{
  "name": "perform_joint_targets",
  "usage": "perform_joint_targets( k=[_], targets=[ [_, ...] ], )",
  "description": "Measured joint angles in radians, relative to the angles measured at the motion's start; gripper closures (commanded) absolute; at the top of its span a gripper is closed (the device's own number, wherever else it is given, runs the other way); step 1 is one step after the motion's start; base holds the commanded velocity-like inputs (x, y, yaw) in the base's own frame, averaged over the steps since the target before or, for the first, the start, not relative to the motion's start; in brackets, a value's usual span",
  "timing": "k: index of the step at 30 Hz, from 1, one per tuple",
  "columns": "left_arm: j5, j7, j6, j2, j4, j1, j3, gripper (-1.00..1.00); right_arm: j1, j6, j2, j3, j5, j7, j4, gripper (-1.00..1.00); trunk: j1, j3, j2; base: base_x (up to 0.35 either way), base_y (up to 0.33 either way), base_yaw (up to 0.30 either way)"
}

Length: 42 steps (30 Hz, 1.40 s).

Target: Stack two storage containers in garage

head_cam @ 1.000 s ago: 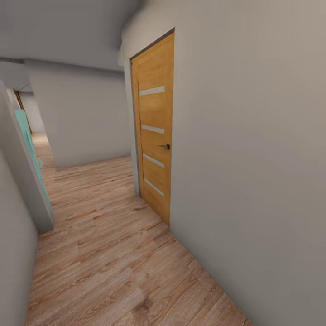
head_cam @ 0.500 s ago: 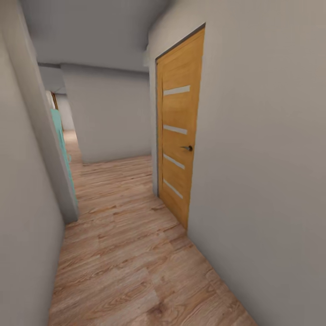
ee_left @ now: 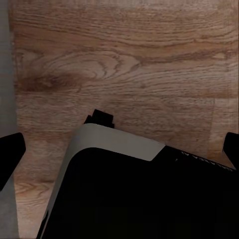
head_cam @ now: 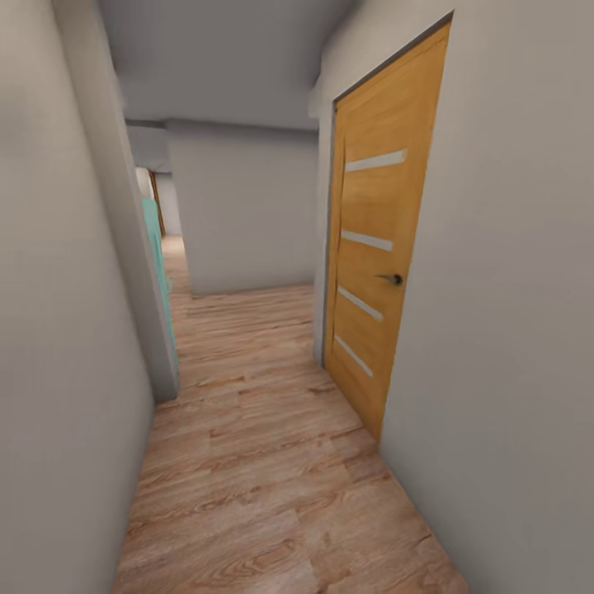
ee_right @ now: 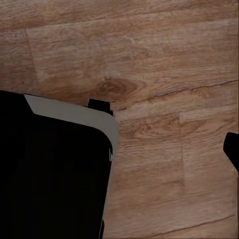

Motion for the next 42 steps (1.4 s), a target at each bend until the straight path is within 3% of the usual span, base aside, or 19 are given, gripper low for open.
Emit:
perform_joint_targets(
  k=[14,42],
  targets=[
    [0.001,0.001,0.001,-0.002,0.000,0.000,0.000,-1.00,0.000,0.000,0.004,-0.001,0.000,-0.001,0.000,-1.00,0.000,0.000,0.000,0.321,-0.006,0.289],
    [0.003,0.007,0.008,-0.006,0.000,0.000,0.003,-1.00,-0.001,0.000,0.007,-0.001,0.001,0.001,0.000,-1.00,0.000,0.000,0.000,0.317,-0.141,0.039]
  ],
)
